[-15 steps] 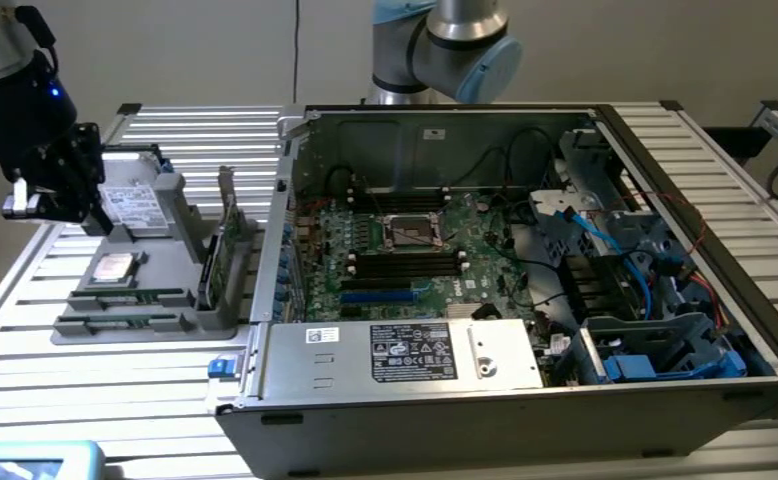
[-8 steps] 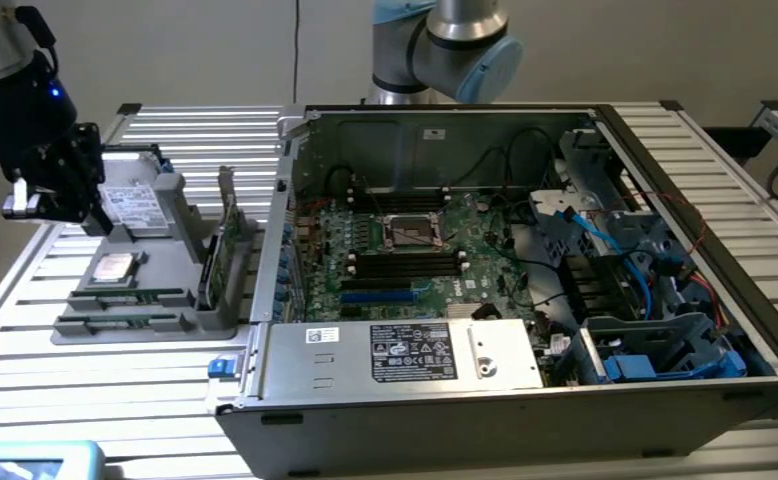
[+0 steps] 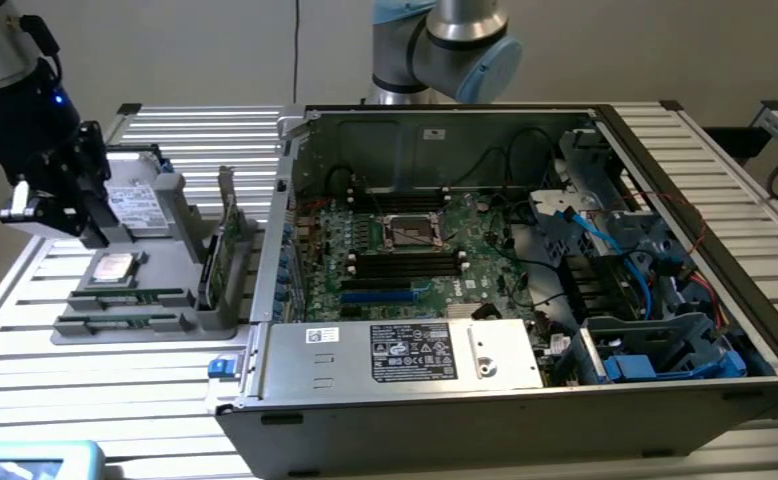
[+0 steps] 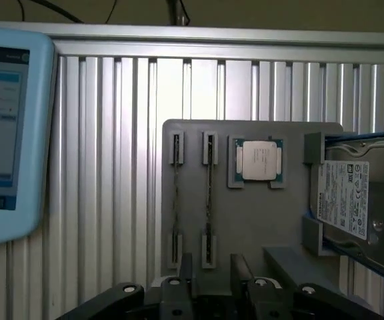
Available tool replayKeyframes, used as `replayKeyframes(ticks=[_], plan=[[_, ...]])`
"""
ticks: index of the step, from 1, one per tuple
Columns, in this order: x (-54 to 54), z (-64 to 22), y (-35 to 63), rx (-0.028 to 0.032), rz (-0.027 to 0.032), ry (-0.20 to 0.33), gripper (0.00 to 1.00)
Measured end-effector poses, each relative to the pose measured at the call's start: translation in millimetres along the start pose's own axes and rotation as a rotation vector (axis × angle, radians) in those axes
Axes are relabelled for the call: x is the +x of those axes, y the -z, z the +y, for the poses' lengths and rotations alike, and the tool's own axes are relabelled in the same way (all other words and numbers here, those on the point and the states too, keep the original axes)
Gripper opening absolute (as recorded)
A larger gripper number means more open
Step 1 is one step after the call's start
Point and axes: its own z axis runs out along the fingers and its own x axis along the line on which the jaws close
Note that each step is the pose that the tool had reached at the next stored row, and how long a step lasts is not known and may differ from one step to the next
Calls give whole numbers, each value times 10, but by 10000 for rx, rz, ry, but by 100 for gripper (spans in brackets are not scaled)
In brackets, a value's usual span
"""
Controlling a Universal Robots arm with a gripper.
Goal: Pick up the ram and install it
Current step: 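Pick up the ram and move it above insertion slot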
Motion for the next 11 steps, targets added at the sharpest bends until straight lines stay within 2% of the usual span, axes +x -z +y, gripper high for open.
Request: replayKeyframes(ticks=[6, 11], plan=[[16, 27, -95, -1, 43, 1, 36], [50, 34, -184, 0, 48, 0, 36]])
